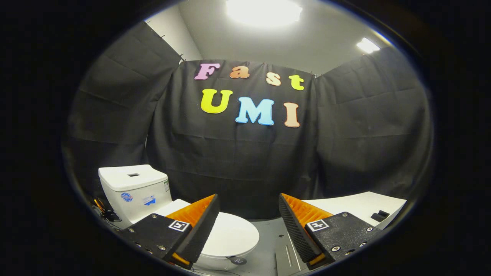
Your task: Open the toilet lid.
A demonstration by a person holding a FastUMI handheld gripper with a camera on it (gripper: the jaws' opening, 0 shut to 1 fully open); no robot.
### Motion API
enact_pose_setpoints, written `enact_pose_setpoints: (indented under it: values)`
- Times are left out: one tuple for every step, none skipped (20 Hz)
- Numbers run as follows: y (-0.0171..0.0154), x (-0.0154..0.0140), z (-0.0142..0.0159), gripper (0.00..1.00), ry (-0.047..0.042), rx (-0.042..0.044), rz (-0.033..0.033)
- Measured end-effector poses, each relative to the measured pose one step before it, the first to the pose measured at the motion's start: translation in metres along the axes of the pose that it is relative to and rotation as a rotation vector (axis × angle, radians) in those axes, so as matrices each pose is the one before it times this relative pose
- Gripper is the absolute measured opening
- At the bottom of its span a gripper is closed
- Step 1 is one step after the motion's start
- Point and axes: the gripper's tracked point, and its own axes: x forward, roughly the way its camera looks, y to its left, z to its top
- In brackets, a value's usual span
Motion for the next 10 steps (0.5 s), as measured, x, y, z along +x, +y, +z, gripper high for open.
enact_pose_setpoints:
  values:
    - [-0.00016, -0.00036, 0.00056, 0.95, 0.00065, 0.00196, -0.00036]
    - [-0.00065, -0.00049, 0.001, 0.95, -0.00069, 0.00208, 0.00073]
    - [-0.00076, -0.00031, 0.00025, 0.95, -0.00145, 0.00272, -0.00173]
    - [-0.00076, 0.00005, 0.0009, 0.95, -0.00236, 0.0036, -0.00217]
    - [-0.00107, -0.00048, 0.00075, 0.95, -0.00268, 0.00464, -0.00275]
    - [-0.00092, 0.00065, -0.00023, 0.95, -0.00271, 0.00284, -0.00284]
    - [-0.00125, -0.00035, 0.00034, 0.95, -0.00091, 0.00126, -0.00366]
    - [-0.00044, -0.00007, -0.00016, 0.95, -0.00111, 0.00231, -0.00146]
    - [-0.00002, -0.00005, 0.00038, 0.95, -0.00101, 0.00424, 0.0001]
    - [0.00114, -0.00062, 0.0007, 0.95, -0.00074, 0.00754, 0.00194]
